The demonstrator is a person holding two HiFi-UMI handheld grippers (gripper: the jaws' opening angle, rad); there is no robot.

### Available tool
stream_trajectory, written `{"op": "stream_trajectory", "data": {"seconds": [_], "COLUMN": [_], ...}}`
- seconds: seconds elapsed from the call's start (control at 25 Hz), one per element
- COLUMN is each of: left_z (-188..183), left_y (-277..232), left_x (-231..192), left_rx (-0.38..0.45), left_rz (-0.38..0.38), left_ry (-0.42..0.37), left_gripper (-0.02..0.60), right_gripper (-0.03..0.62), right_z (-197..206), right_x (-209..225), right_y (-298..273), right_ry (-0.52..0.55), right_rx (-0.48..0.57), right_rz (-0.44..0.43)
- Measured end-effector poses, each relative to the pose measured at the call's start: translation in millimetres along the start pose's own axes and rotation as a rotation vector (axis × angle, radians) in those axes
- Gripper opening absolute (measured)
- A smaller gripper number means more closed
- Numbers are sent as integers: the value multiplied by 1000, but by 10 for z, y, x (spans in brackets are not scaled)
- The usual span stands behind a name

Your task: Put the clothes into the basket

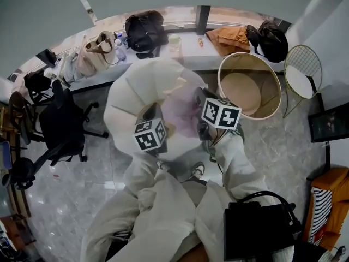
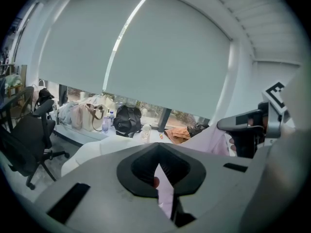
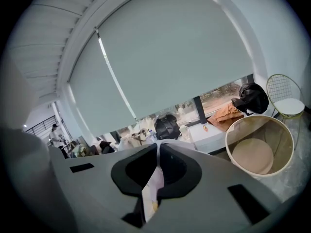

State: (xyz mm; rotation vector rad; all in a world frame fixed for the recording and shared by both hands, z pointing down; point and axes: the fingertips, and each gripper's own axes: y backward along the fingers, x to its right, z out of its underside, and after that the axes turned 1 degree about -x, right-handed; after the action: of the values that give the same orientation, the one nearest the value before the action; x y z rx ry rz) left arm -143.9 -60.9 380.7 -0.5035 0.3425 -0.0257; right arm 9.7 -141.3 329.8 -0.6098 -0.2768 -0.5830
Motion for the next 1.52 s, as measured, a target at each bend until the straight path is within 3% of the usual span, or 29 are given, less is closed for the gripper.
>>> {"op": "stream_trajectory", "data": {"seconds": [0.28, 0.48, 0.8, 1.04, 1.52], "left_z": [-82, -118, -89, 69, 689], "left_y": [-72, -243, -362, -311, -222], "left_x": [468, 905, 1529, 1940, 2547], "left_rx": [11, -31, -53, -81, -193], "left_rz": [78, 228, 386, 482, 566], "left_ry": [-43, -128, -167, -215, -348], "left_gripper": [6, 6, 6, 6, 6], "right_gripper": [29, 29, 29, 29, 29], "right_z": [-225, -436, -573, -403, 329], "right_x": [262, 658, 1149, 1433, 1993], "right_y": [418, 793, 1591, 2099, 2573], "right_ry": [2, -66, -120, -162, -318], "right_rx": [76, 175, 290, 325, 313], "right_rz": [48, 190, 391, 508, 584]}}
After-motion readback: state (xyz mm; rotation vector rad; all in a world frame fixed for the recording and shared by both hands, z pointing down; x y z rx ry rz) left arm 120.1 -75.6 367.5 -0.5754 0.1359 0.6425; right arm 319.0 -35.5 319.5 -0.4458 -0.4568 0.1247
